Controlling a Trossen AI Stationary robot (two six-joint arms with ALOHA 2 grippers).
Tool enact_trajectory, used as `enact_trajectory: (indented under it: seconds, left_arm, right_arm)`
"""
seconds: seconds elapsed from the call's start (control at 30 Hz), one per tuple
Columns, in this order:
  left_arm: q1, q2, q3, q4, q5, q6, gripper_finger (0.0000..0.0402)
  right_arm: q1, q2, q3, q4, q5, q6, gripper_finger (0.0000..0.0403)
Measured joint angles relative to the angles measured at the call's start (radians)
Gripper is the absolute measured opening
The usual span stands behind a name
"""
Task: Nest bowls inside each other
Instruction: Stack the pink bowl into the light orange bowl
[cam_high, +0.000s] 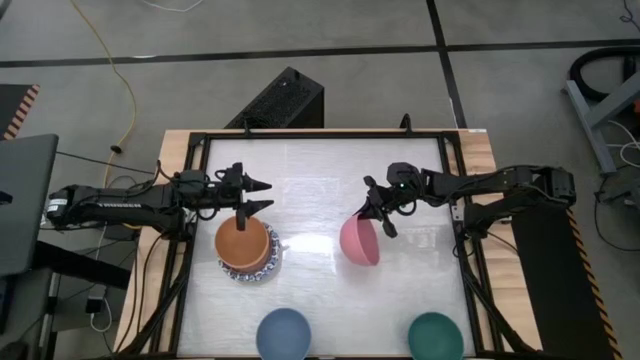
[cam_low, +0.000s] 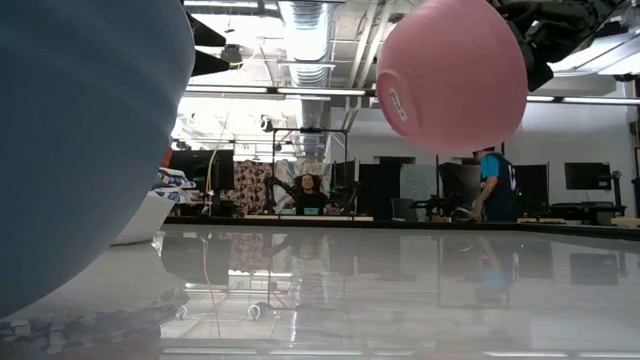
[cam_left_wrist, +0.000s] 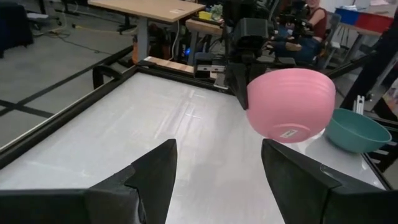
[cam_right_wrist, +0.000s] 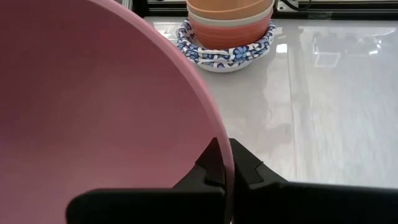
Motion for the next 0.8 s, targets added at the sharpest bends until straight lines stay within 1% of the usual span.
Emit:
enact_trajectory:
  seconds: [0.2,0.4,0.57,0.8]
  left_arm:
    - [0.0,0.0,0.0,0.0,-0.002,0.006,0.0224]
    - [0.0,0.0,0.0,-0.05,-0.003,0.022,0.0224]
    - [0.0,0.002,0.0,-0.106,-0.003,0.047,0.0224]
    - [0.0,0.002,0.0,-0.079,-0.001,0.097,0.0224]
  right_arm:
    - [-0.006,0.0,0.0,-0.005,0.0,0.011,0.0012]
    - [-0.066,0.0,0.0,-0.066,0.007,0.153,0.0012]
    - [-0.089,0.0,0.0,-0.07,0.007,0.137,0.0012]
    - [-0.094,0.0,0.0,-0.058,0.004,0.127,0.0012]
